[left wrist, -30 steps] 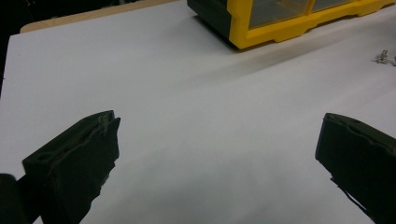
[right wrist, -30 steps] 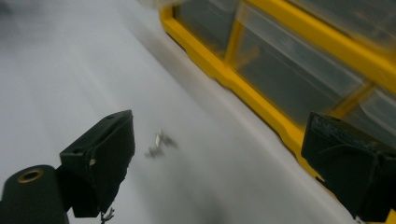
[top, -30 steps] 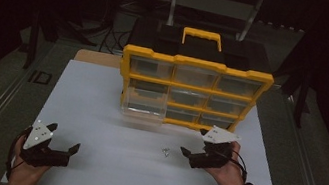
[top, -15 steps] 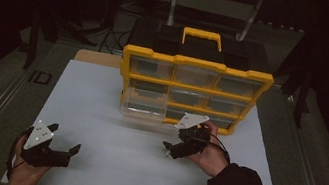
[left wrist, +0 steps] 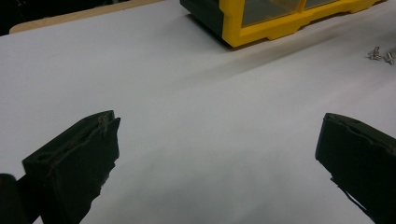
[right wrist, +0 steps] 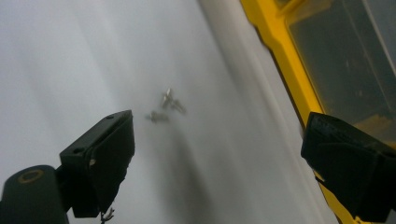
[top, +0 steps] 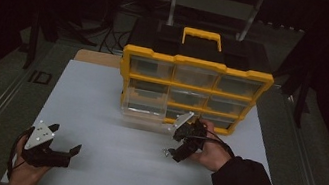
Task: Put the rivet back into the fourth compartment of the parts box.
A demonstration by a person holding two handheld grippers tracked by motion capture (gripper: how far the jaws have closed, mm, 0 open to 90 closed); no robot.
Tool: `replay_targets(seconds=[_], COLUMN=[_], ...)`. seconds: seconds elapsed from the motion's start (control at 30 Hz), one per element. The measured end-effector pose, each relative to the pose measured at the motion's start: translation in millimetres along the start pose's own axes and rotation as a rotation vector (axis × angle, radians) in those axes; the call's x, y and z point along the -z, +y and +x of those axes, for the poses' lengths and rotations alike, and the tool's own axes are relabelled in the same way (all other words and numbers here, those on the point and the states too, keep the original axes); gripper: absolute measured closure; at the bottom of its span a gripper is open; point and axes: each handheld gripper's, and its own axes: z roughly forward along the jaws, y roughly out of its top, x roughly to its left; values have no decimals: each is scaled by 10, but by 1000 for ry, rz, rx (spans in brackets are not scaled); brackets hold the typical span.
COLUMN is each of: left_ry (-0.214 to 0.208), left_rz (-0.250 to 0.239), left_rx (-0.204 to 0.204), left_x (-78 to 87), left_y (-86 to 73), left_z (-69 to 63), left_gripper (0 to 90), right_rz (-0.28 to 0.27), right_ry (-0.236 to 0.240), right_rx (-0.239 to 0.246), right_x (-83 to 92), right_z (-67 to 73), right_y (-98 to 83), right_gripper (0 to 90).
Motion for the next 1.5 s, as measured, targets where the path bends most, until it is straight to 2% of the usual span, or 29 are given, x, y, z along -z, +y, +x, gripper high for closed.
replay_targets(seconds=[0.13, 0.27, 0.33, 0.43, 0.53, 0.67, 0.73, 0.77, 0.8, 0.83, 0.87, 0.97, 1.03, 1.07, 1.1, 1.13, 1.17, 1.2, 1.23, 1.27, 1.37, 1.47, 1.5], left_ry=[0, -1, -1, -2, -1, -3, -3, -4, -4, -4, -4, -5, -5, -5, -6, -5, -5, -6, -5, -4, -4, -5, -5], left_rz=[4, 6, 5, 6, 5, 6, 6, 6, 6, 7, 7, 8, 8, 6, 6, 6, 7, 7, 7, 7, 7, 8, 8], left_rx=[-5, -7, -8, -9, -10, -14, -14, -15, -15, -16, -18, -20, -21, -19, -19, -20, -21, -21, -21, -22, -21, -23, -23], left_x=[-2, -2, -2, -4, -7, -8, -8, -9, -9, -9, -10, -10, -10, -10, -10, -10, -11, -11, -11, -11, -12, -13, -13], left_y=[1, 1, 1, 1, 2, 2, 2, 2, 2, 2, 2, 2, 2, 1, 1, 1, 2, 2, 2, 2, 2, 2, 2], left_z=[-4, -7, -8, -10, -15, -17, -18, -18, -19, -20, -21, -22, -22, -23, -22, -22, -22, -23, -25, -24, -23, -23, -24], left_gripper=[2, 2, 2, 2, 2, 2, 2, 2, 2, 2, 3, 2, 2, 2, 2, 2, 2, 2, 2, 2, 2, 2, 2], right_rz=[24, 44, 79, 90, 96, 105, 117, 131, 137, 93, 89, 109, 127, 131, 126, 131, 132, 132, 148, 144, 152, 162, 177], right_ry=[6, 26, 54, 64, 97, 118, 124, 112, 113, 123, 125, 126, 144, 158, 159, 142, 146, 161, 134, 148, 145, 141, 148], right_rx=[0, -14, -59, -81, -162, -184, -216, -200, -214, -197, -190, -200, -213, -247, -247, -213, -213, -238, -217, -211, -199, -164, -175], right_x=[-28, -150, -265, -329, -411, -469, -499, -517, -531, -587, -611, -643, -673, -675, -671, -672, -665, -653, -651, -642, -632, -624, -611], right_z=[1, 41, 72, 65, 58, 73, 104, 89, 95, 60, 41, 25, 24, 46, 41, 13, 8, 14, -10, -14, -11, -11, 6], right_y=[10, 6, -4, -12, -2, 13, 31, 28, 37, 46, 42, 42, 36, 41, 40, 27, 23, 26, 11, 6, 5, 13, 22], right_gripper=[100, 102, 108, 136, 146, 153, 162, 165, 176, 209, 219, 249, 287, 294, 317, 341, 366, 392, 413, 447, 489, 594, 628])
